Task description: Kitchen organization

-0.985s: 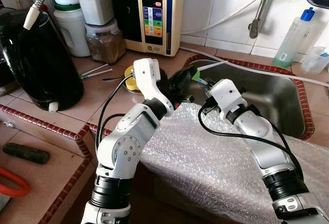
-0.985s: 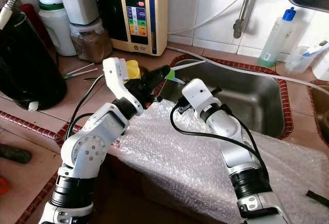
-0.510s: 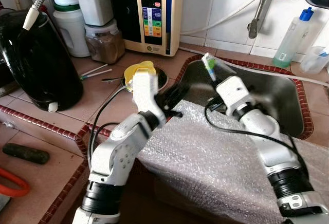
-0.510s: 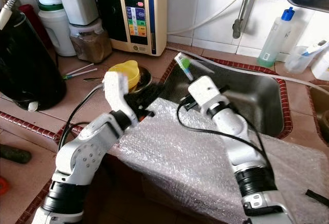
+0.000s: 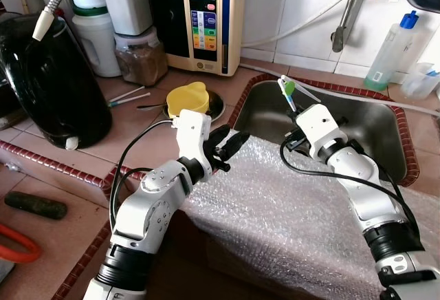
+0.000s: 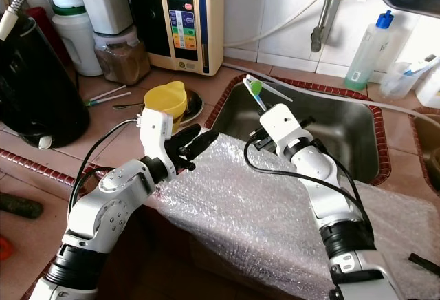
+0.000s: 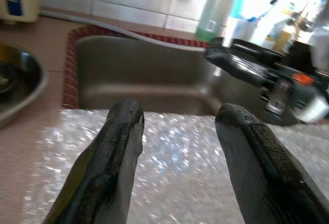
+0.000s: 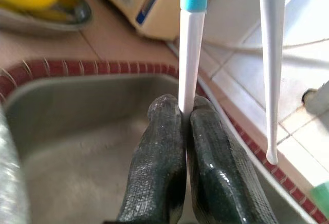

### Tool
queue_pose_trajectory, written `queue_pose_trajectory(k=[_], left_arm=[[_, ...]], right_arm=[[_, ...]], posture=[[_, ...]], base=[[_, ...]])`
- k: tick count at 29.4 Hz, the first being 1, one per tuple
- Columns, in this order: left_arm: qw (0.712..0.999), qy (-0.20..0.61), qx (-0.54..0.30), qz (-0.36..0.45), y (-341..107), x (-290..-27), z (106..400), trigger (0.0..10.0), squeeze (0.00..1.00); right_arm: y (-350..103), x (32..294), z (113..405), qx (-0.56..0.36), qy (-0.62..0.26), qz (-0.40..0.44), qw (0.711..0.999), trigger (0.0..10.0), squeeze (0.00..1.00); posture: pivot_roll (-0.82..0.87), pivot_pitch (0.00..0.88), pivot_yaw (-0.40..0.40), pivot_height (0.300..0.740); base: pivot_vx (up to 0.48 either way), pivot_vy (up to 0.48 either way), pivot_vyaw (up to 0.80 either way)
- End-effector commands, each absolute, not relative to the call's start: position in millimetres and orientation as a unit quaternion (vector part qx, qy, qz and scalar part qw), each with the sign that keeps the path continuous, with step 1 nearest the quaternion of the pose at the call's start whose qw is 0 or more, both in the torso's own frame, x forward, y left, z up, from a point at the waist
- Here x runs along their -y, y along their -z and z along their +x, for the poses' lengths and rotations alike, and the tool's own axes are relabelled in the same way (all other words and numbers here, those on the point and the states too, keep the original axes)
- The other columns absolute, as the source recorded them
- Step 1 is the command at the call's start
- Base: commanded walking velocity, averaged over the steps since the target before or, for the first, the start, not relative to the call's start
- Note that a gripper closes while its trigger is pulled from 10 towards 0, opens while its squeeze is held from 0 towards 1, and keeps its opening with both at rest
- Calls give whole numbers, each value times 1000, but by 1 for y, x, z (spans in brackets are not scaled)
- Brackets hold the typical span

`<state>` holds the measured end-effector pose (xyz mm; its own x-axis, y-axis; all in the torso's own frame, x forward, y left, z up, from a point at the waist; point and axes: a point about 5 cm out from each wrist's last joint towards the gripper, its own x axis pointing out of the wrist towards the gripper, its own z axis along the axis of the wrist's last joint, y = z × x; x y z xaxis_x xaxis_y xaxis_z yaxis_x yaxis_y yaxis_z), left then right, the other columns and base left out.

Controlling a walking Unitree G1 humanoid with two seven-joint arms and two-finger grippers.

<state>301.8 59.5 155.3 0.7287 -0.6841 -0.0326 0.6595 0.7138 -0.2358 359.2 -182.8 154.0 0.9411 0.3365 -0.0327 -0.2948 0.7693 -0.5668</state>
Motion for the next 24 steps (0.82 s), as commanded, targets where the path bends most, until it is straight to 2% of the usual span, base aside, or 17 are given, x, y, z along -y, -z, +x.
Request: queue_pose_trajectory(k=[1, 3, 5, 8, 18, 19, 20, 21, 22, 23, 24], left_arm=[[922, 370, -67, -86, -148, -58, 299, 10000, 1000], [922, 371, -69, -84, -146, -58, 298, 10000, 1000], [922, 373, -69, -75, -144, -57, 297, 10000, 1000], [923, 371, -70, -69, -142, -57, 294, 10000, 1000], [922, 375, -75, -57, -139, -59, 291, 10000, 1000], [922, 375, -76, -55, -138, -58, 291, 10000, 1000], [922, 376, -76, -54, -138, -58, 291, 10000, 1000], [922, 377, -76, -53, -137, -58, 291, 10000, 1000], [922, 377, -76, -51, -137, -57, 291, 10000, 1000], [921, 379, -76, -48, -137, -56, 291, 10000, 1000], [921, 379, -76, -48, -137, -56, 291, 10000, 1000]], right_arm=[[-153, 192, 365, 8, -150, -310, 939, 0, 0], [-149, 198, 369, -12, -132, -327, 936, 0, 0], [-140, 204, 371, -44, -123, -375, 918, 0, 0], [-130, 209, 372, -81, -98, -343, 931, 0, 0], [-115, 219, 372, -136, -67, -326, 933, 0, 0], [-114, 220, 372, -140, -67, -324, 933, 0, 733], [-113, 220, 372, -142, -66, -322, 934, 2157, 1000], [-112, 221, 372, -145, -66, -320, 934, 4118, 1000], [-111, 221, 371, -149, -68, -320, 933, 8078, 1000], [-109, 221, 370, -155, -70, -316, 933, 10000, 1000], [-109, 221, 370, -155, -70, -316, 933, 10000, 1000]], posture=[[12, 0, 36, 740], [15, 0, 35, 740], [20, 0, 34, 740], [37, 0, 33, 740], [36, 0, 41, 740], [35, 0, 41, 740], [35, 0, 41, 740], [34, 0, 41, 740], [36, 0, 41, 740], [38, 0, 40, 740], [38, 0, 40, 740]], base=[[0, 0, 0], [0, 0, 0], [0, 0, 0], [0, 0, 0], [0, 0, 0], [0, 0, 0], [0, 0, 0], [0, 0, 0], [0, 0, 0], [0, 0, 0], [0, 0, 0]])
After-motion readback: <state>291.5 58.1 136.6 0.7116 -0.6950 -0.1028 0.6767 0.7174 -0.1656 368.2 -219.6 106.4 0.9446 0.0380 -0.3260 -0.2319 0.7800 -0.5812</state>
